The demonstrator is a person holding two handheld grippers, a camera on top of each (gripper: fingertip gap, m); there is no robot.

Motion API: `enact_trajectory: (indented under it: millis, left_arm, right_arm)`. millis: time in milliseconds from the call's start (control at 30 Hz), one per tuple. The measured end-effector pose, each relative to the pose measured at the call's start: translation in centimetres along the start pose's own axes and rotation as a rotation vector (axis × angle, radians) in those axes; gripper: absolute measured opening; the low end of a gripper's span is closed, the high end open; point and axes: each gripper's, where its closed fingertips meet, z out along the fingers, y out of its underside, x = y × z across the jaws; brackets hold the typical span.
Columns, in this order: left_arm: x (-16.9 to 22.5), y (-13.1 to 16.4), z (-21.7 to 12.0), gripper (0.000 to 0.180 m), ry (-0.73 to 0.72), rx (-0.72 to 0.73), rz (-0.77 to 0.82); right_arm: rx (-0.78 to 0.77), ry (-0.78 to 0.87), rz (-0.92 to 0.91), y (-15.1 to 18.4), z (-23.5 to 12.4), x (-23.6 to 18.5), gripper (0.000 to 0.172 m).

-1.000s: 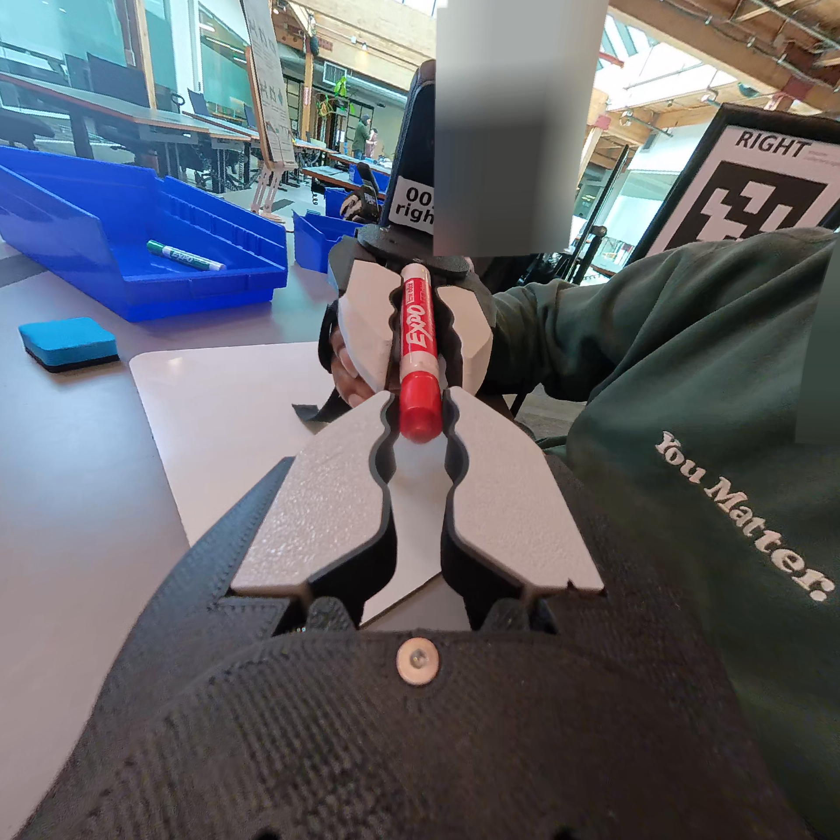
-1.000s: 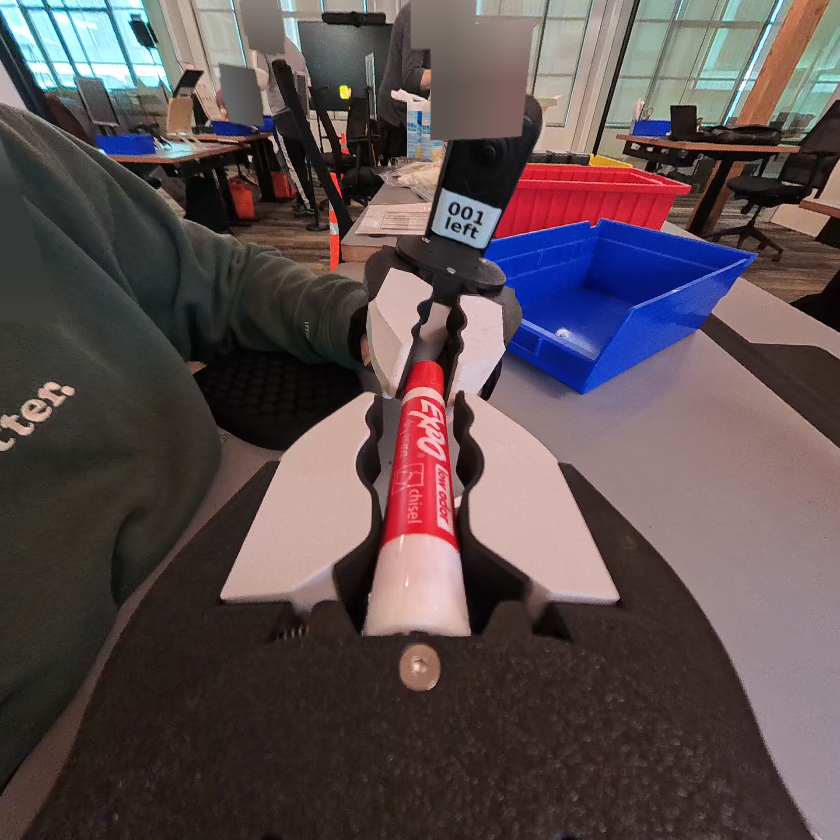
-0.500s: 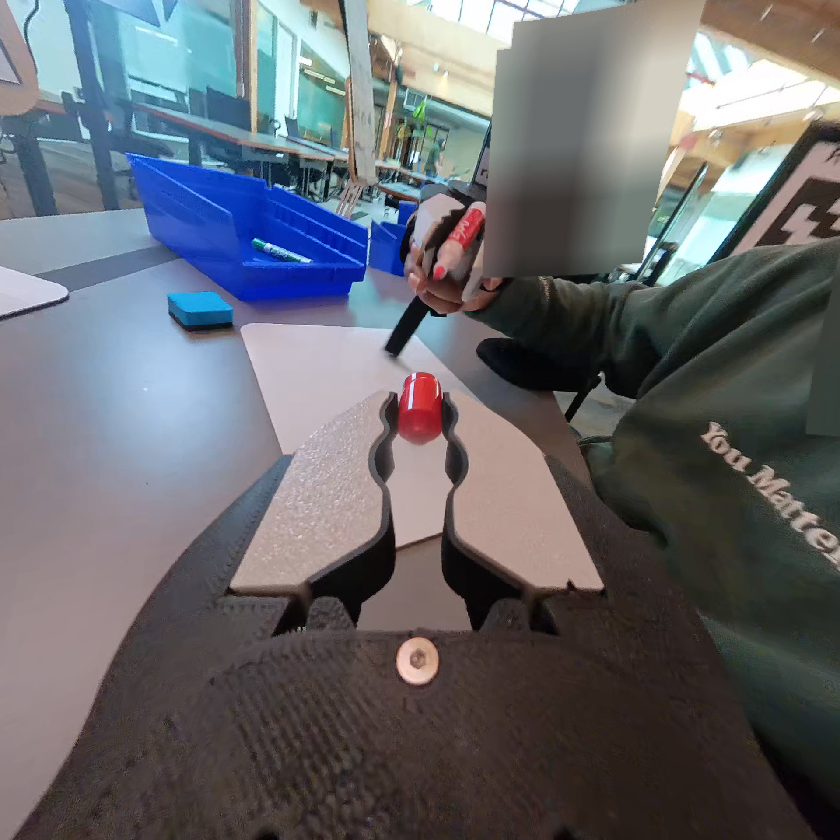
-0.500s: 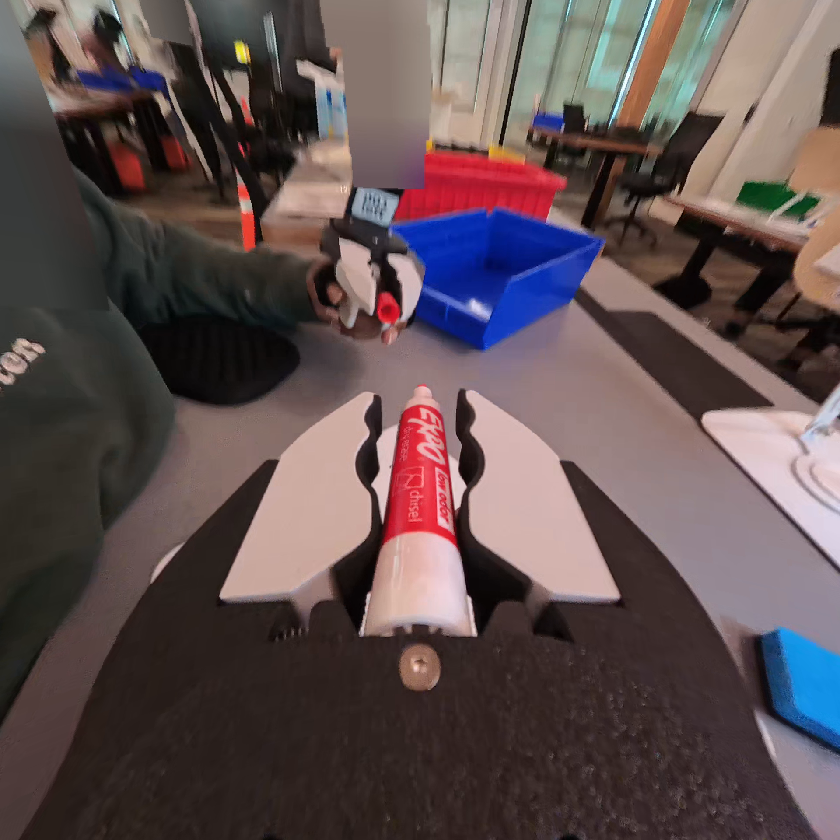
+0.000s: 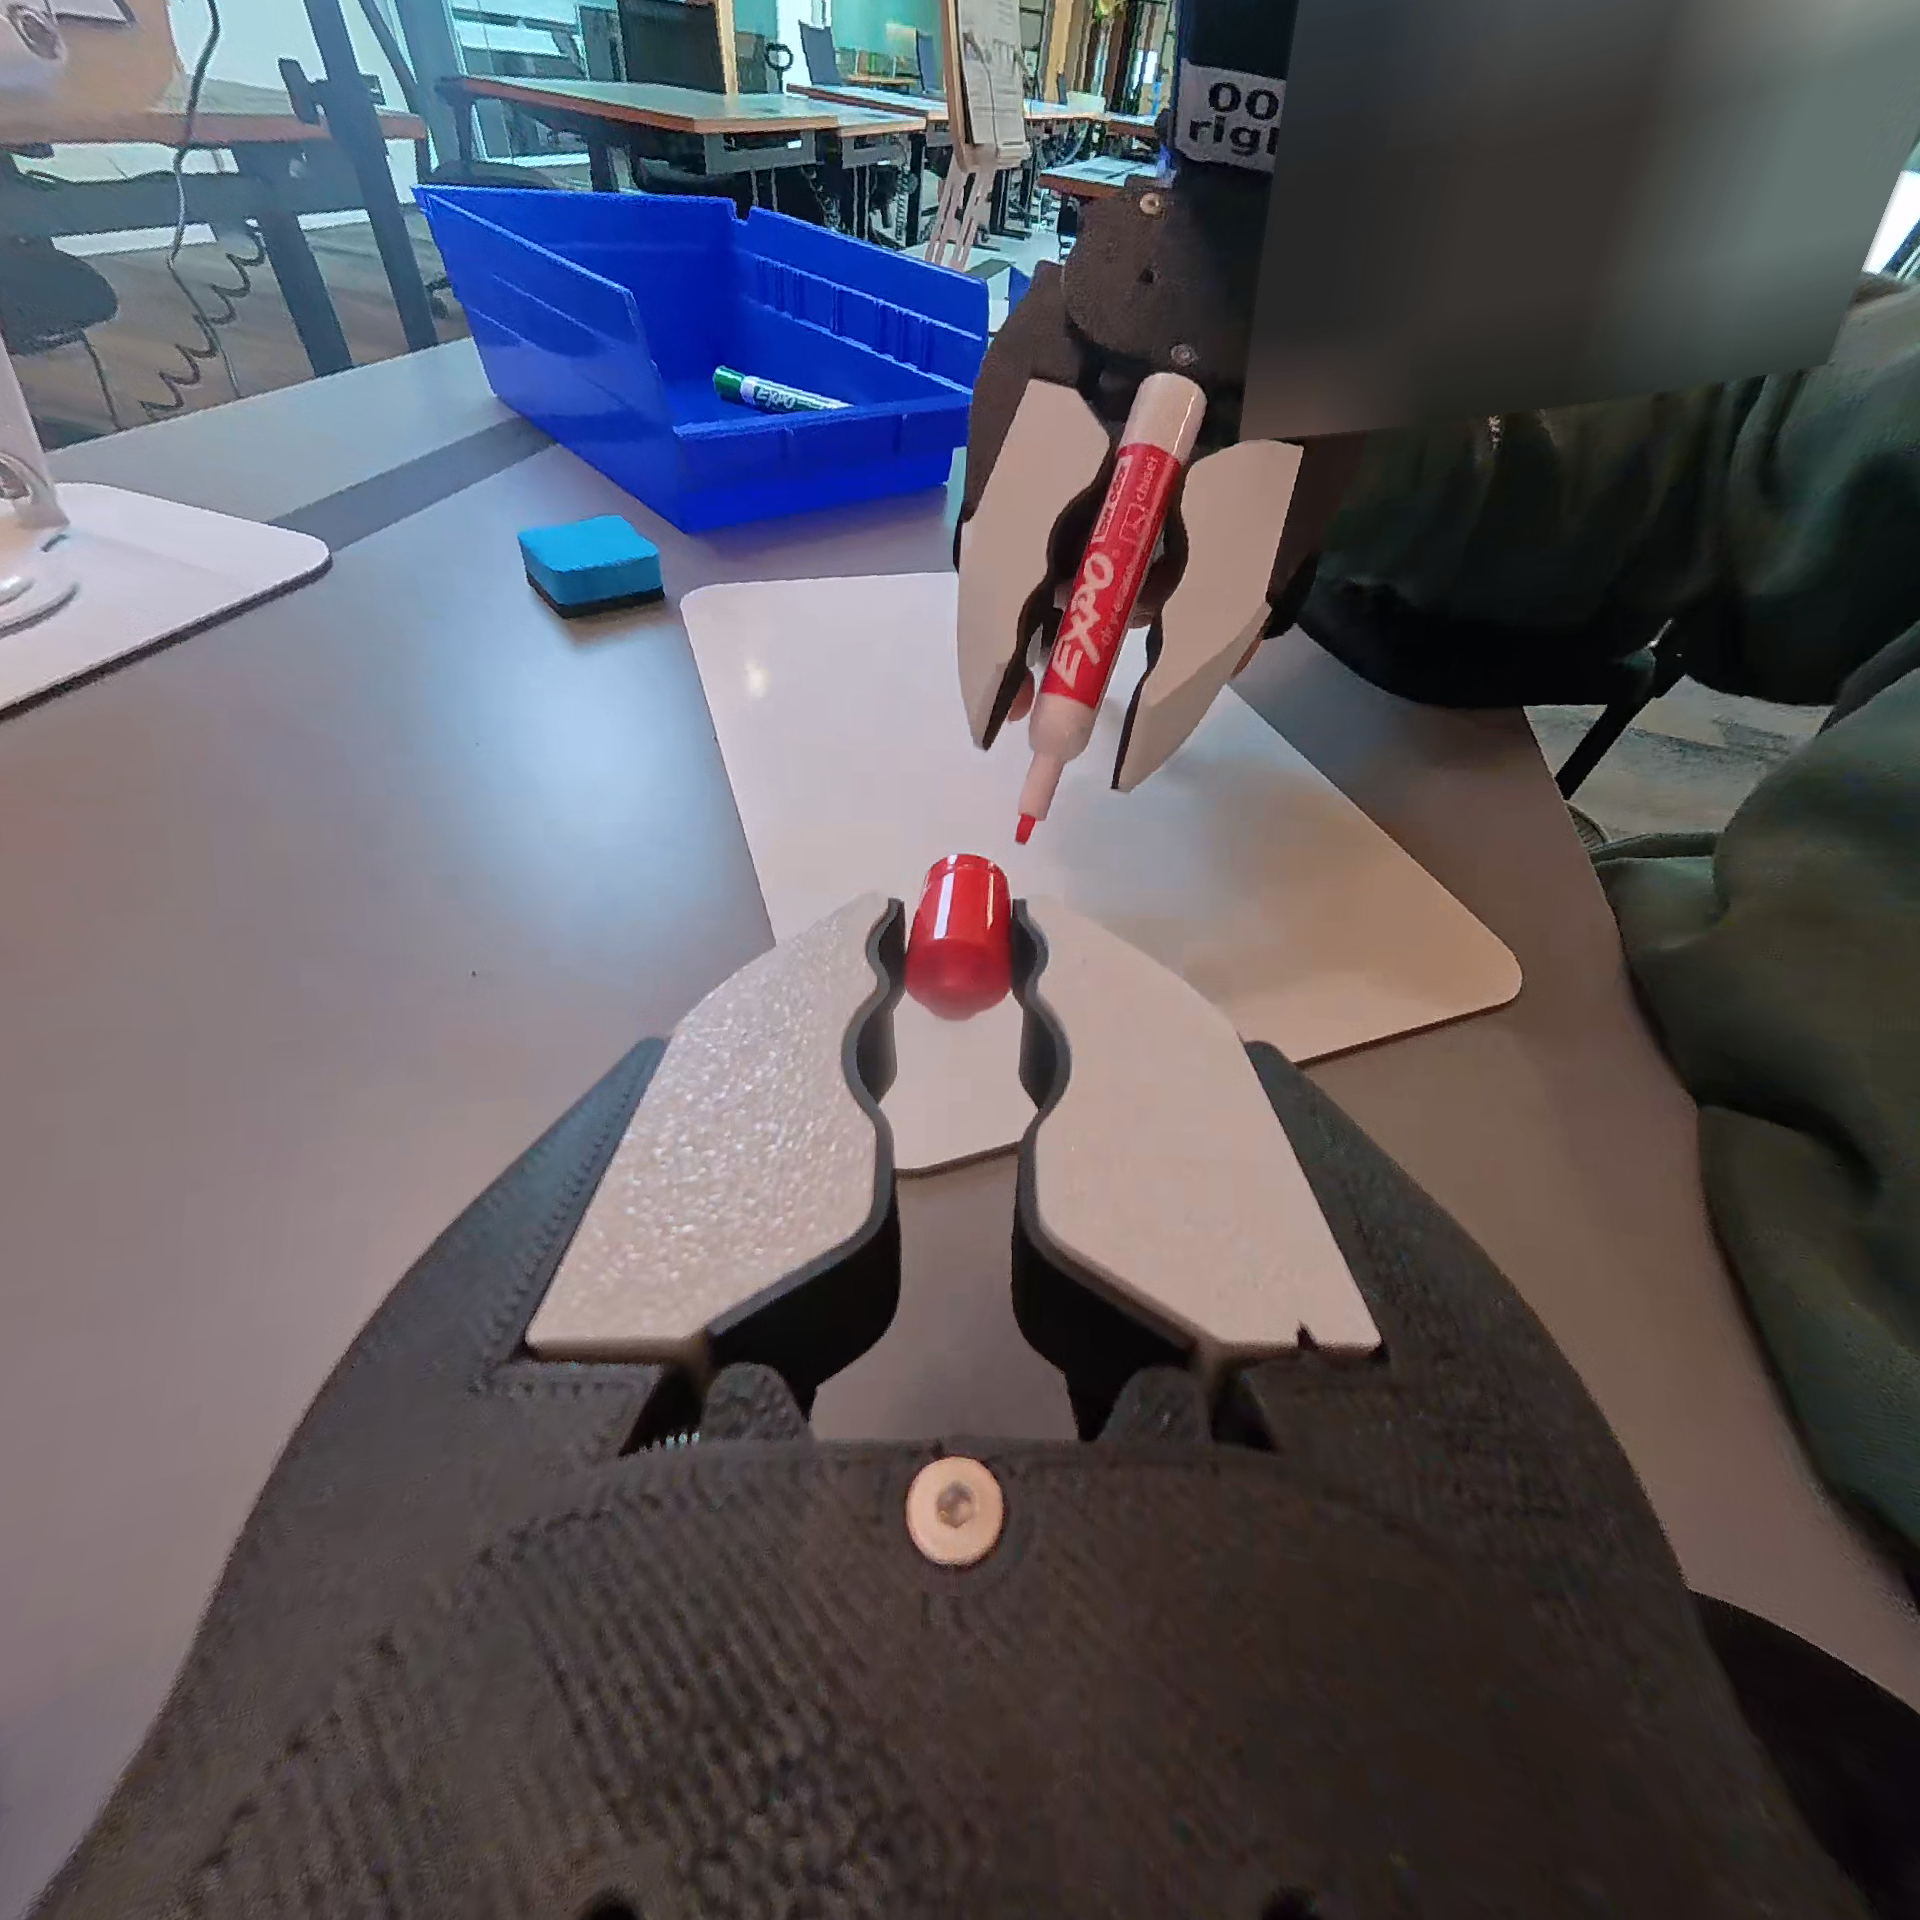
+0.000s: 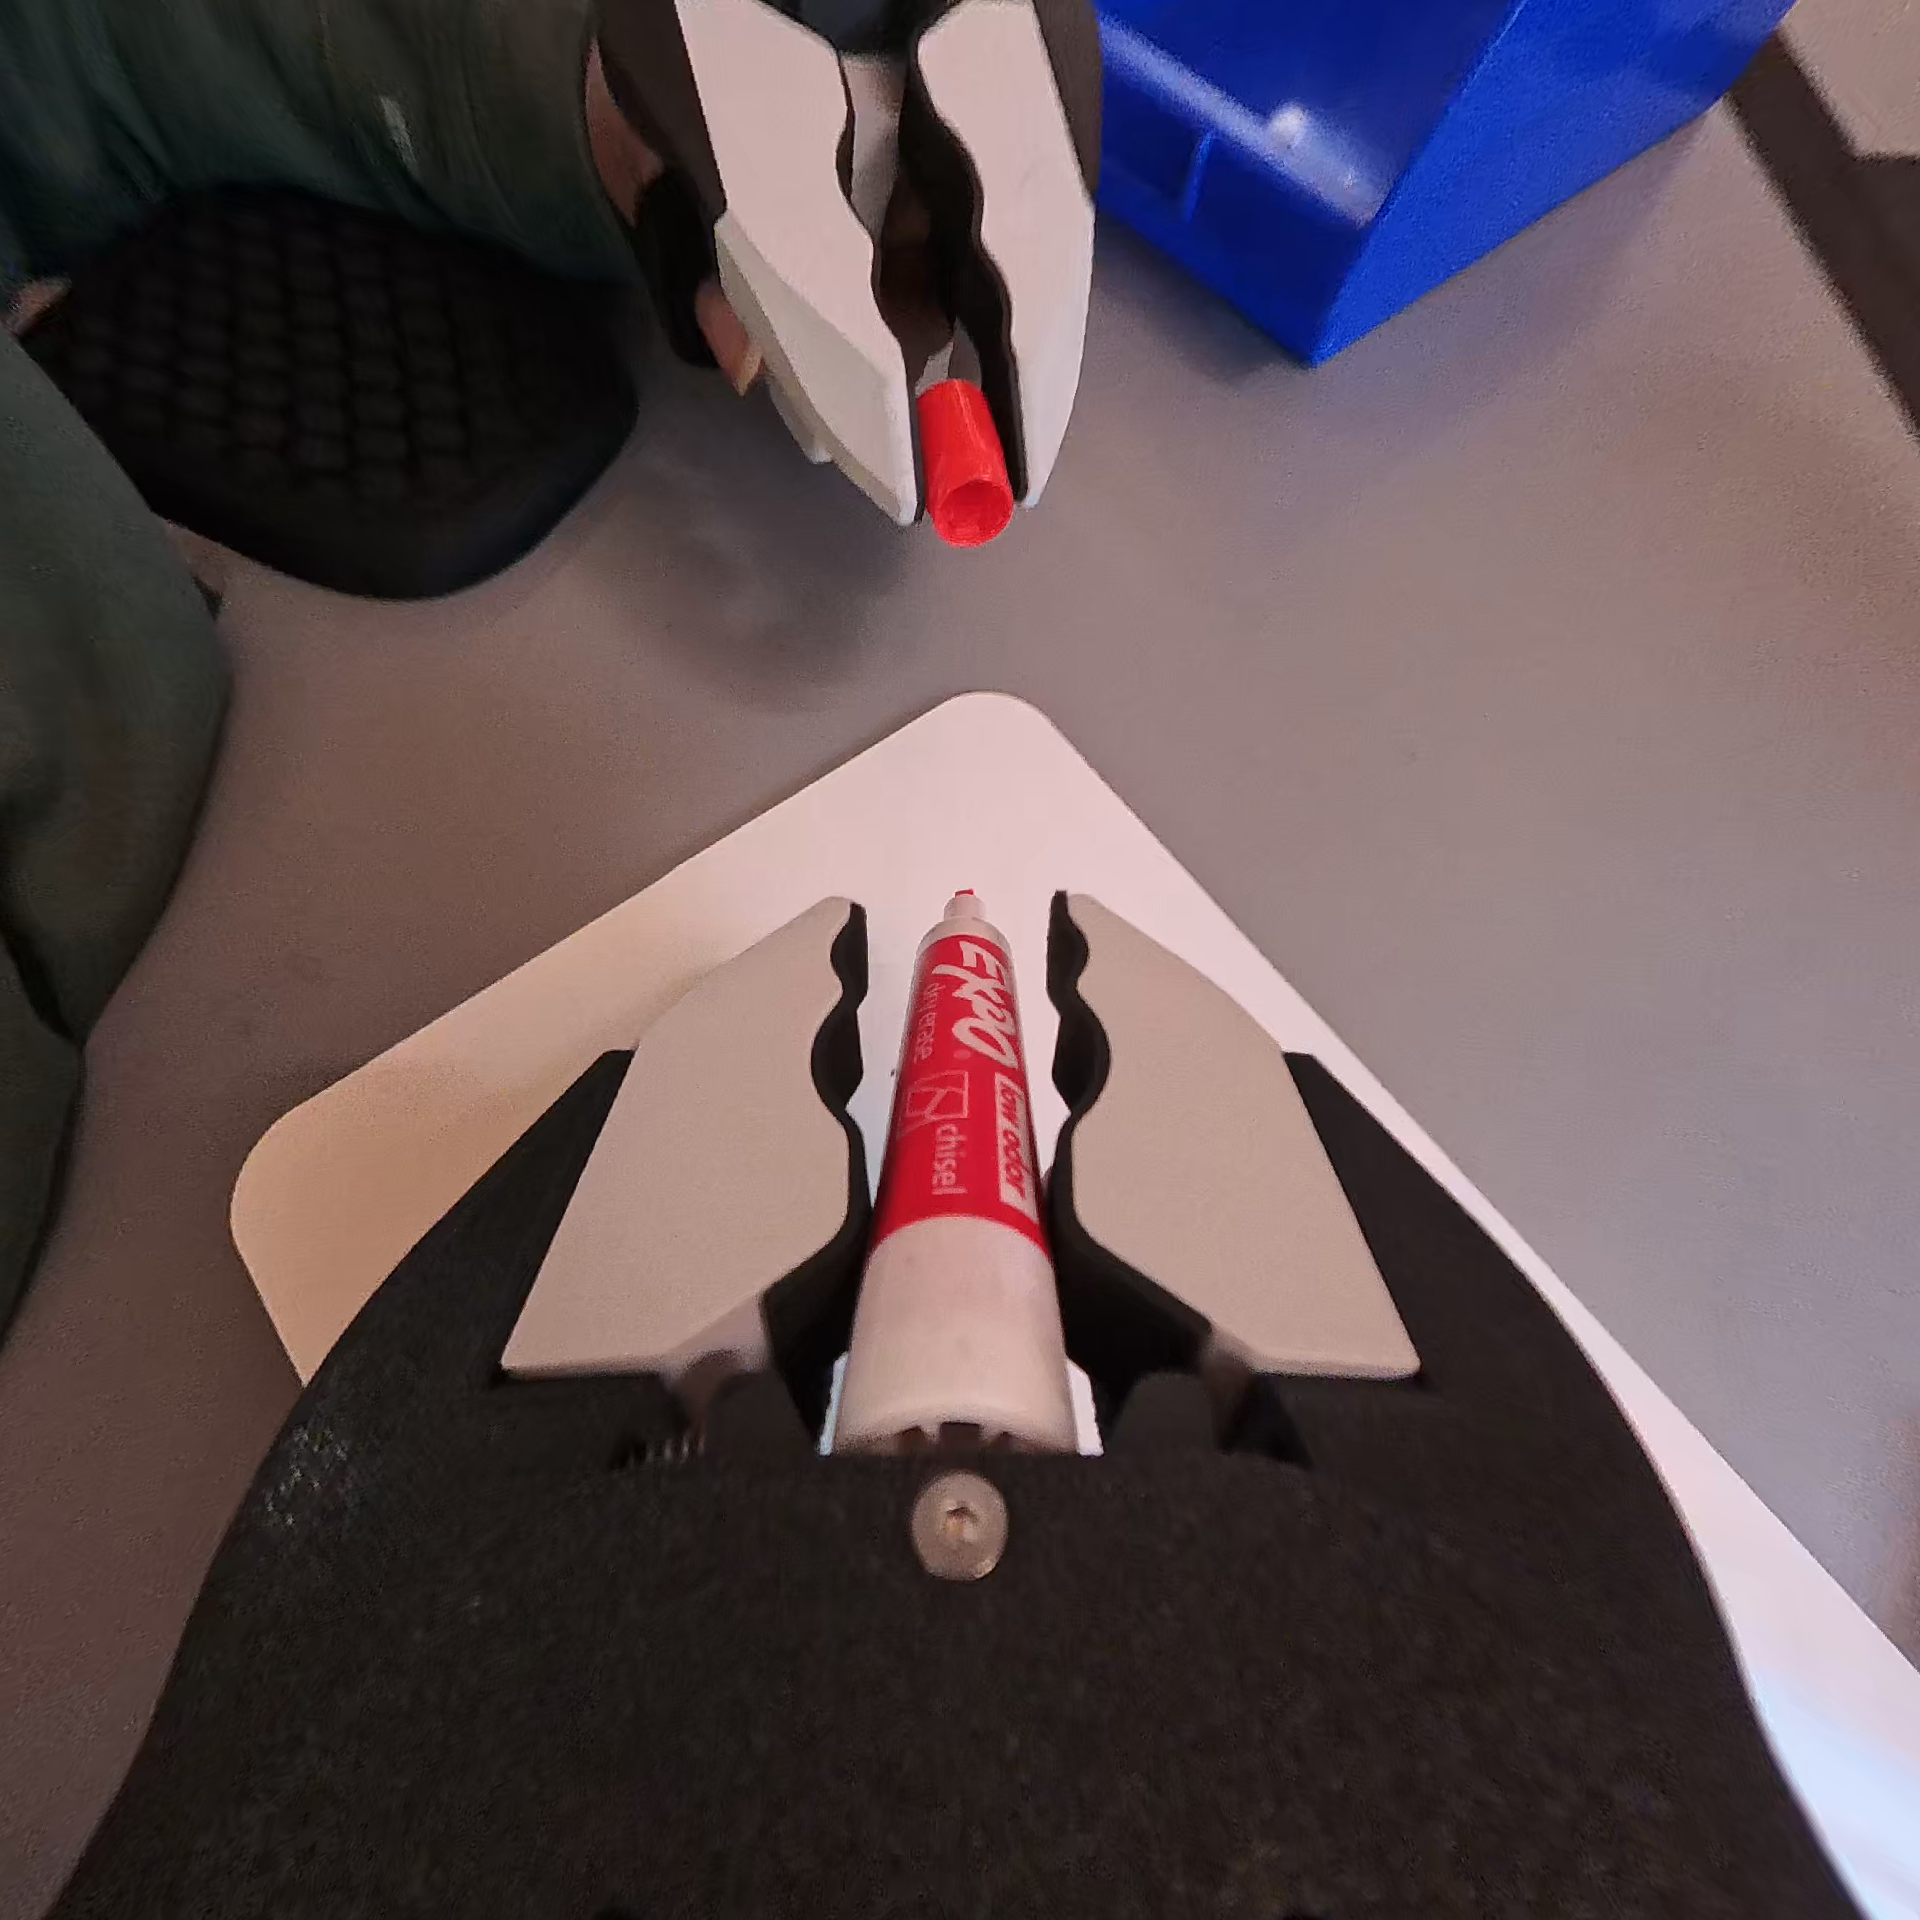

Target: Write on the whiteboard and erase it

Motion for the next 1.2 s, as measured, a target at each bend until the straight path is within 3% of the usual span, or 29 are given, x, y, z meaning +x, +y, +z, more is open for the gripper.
enact_trajectory:
  millis: [433, 1200]
  left_arm:
    - [0.5, -0.4, 0.2, 0.02, -0.018, 0.084, -0.005]
    - [-0.2, 0.1, 0.6, 0.02, -0.065, 0.091, -0.006]
  right_arm:
    - [-0.267, -0.033, 0.0, 1.0, 2.2, -0.1, 0.034]
    - [-0.286, -0.014, 0.055, 1.0, 1.8, -0.2, 0.034]
